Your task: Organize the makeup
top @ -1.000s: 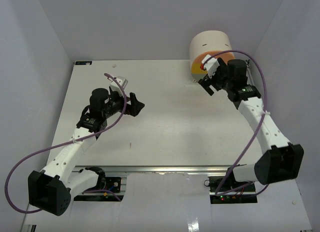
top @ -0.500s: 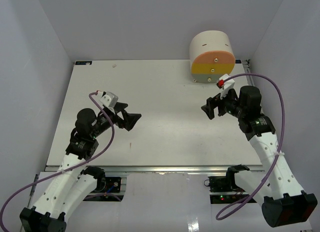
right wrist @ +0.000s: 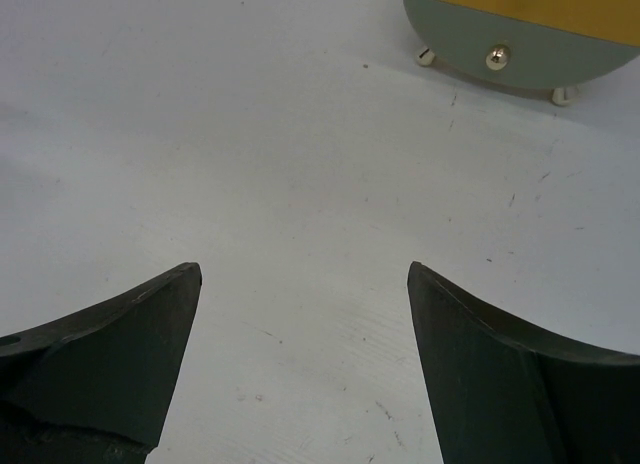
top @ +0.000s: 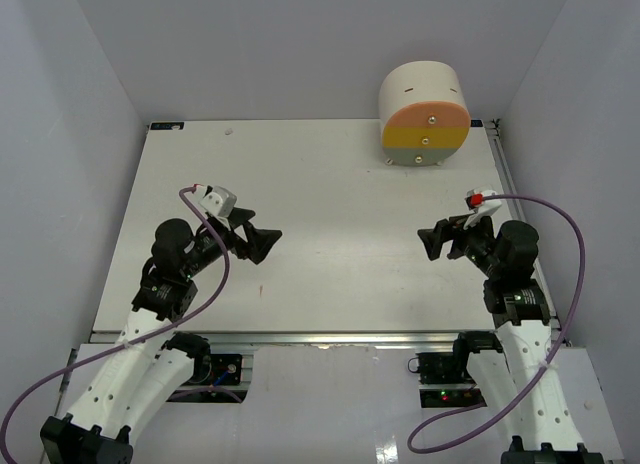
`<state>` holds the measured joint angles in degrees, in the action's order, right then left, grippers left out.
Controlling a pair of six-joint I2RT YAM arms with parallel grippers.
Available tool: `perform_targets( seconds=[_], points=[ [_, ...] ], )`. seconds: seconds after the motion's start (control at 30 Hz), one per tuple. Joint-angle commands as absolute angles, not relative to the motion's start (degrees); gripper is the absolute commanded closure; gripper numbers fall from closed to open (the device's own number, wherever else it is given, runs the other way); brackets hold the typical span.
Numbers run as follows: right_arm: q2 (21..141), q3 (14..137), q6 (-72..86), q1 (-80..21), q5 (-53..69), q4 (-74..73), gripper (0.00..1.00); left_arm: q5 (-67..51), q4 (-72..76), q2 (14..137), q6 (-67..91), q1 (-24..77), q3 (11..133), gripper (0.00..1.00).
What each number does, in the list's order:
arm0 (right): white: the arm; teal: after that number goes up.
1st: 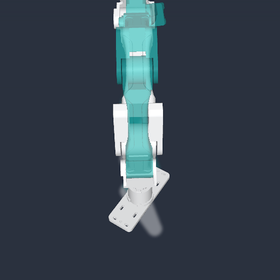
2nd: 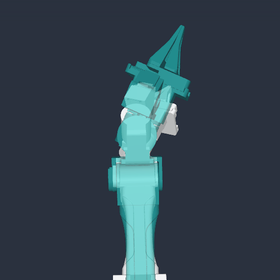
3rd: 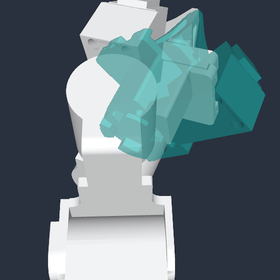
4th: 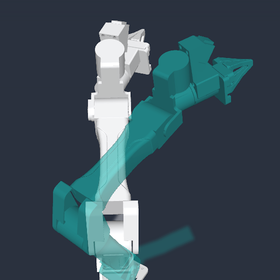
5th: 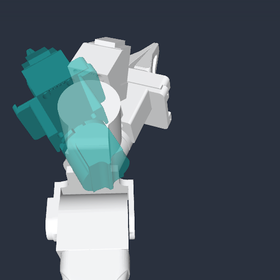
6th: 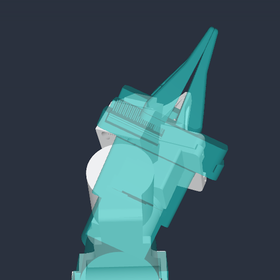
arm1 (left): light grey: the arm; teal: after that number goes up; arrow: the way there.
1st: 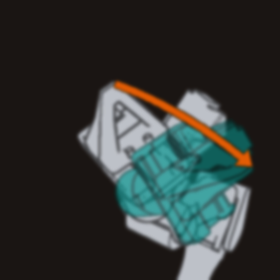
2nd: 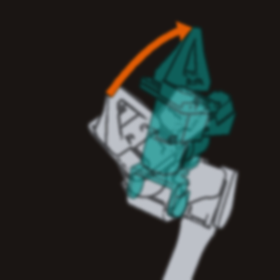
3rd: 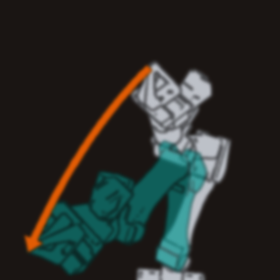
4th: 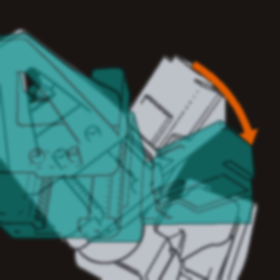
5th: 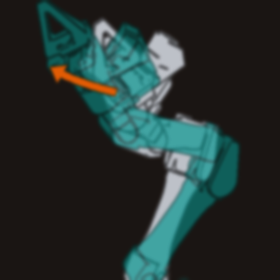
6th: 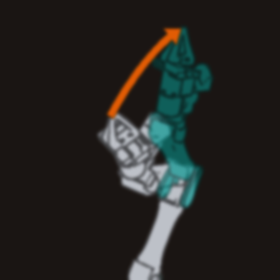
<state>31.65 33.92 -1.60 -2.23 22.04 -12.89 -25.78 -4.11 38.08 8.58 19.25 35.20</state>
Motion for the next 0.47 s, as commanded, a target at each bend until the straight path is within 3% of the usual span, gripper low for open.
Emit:
perform_targets(
  seconds=[0.0, 0.43],
  points=[
    [29.2, 33.2, 1.6, -0.9, 22.2, -8.1, 0.1, -25.9, -4.6, 38.0, 8.2, 19.1, 35.3, 0.02],
    [29.6, 32.0, 1.6, -0.7, 21.0, -8.0, 0.1, -26.4, -4.7, 38.5, 8.3, 19.1, 35.3, 0.02]
  ],
)
